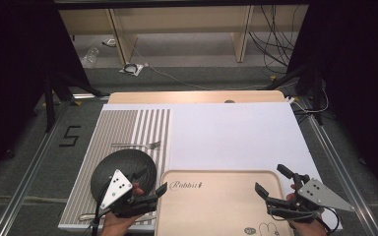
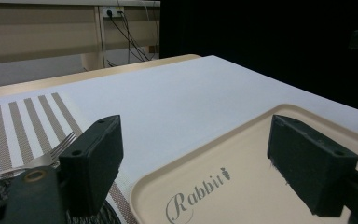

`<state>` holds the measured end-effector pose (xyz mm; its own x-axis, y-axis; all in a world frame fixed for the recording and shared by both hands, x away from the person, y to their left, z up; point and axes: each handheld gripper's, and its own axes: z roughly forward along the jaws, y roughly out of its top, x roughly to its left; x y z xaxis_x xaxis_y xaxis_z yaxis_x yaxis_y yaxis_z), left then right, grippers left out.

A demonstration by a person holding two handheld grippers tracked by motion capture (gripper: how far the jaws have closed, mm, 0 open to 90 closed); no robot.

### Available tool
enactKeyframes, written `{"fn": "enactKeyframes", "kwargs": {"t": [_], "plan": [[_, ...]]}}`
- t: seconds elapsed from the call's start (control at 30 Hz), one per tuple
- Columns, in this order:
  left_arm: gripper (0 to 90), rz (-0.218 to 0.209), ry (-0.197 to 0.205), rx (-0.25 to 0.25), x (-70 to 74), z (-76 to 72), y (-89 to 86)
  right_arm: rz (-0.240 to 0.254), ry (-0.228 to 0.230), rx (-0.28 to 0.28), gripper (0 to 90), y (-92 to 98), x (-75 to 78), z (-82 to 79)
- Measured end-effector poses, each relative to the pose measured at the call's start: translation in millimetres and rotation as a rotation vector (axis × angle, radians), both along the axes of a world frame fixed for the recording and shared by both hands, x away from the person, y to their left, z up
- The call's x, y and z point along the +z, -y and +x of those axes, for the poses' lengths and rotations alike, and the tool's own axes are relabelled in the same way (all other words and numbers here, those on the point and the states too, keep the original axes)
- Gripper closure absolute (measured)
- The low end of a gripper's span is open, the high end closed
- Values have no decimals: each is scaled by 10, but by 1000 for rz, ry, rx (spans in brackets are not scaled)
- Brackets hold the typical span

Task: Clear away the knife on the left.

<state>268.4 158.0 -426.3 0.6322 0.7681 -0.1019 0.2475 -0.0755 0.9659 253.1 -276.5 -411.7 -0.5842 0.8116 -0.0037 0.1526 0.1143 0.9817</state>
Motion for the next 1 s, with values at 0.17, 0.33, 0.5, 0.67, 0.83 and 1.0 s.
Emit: {"fn": "enactKeyframes", "kwargs": {"t": [0.17,0.33,0.5,0.67,0.83,1.0], "plan": [[181,6,-9,13,-1,5,-9,1,0,3,127,-7,0,-3],[182,24,-11,19,3,4,-11,1,3,4,127,-9,1,-4],[182,31,-19,12,19,1,-33,1,2,6,128,-13,2,-8],[188,106,-11,19,68,-44,-44,2,3,8,128,-15,4,-10],[187,179,-22,-4,117,-95,-67,5,2,7,129,-14,7,-10],[187,183,-59,-26,155,-83,-102,4,6,9,130,-15,8,-13]]}}
